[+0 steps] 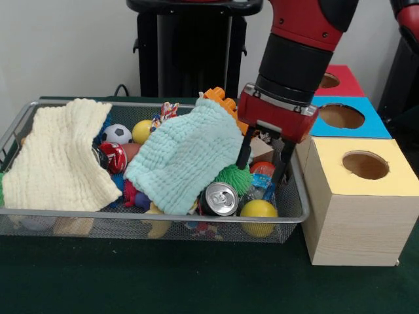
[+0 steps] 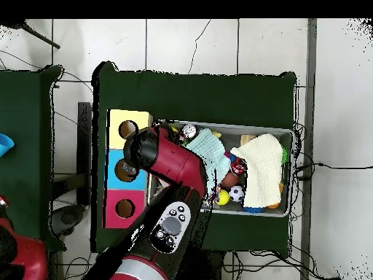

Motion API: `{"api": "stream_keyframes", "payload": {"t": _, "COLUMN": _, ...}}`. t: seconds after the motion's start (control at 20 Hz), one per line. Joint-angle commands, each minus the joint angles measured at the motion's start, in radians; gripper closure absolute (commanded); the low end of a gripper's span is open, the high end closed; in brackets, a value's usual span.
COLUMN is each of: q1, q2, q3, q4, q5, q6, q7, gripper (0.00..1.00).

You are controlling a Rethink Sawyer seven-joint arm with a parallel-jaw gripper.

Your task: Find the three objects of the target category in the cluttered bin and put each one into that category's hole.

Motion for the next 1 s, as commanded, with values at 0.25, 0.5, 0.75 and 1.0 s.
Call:
{"api": "stream_keyframes", "payload": {"t": 0.25, "q1": 0.024, "q2": 0.046, "q3": 0.073, "q4": 0.054, "q5": -0.063, "q6": 0.076, "q7": 0.185, "gripper": 0.0}}
{"api": "stream_keyframes", "payload": {"t": 0.5, "q1": 0.027, "q2": 0.052, "q3": 0.076, "q4": 0.051, "q5": -0.063, "q6": 0.118, "q7": 0.193, "gripper": 0.0}}
{"api": "stream_keyframes", "payload": {"t": 0.75, "q1": 0.03, "q2": 0.048, "q3": 0.082, "q4": 0.064, "q5": -0.063, "q6": 0.121, "q7": 0.19, "gripper": 0.0}}
{"api": "stream_keyframes", "payload": {"t": 1.0, "q1": 0.02, "q2": 0.049, "q3": 0.097, "q4": 0.073, "q5": -0.068, "q6": 0.104, "q7": 0.171, "gripper": 0.0}}
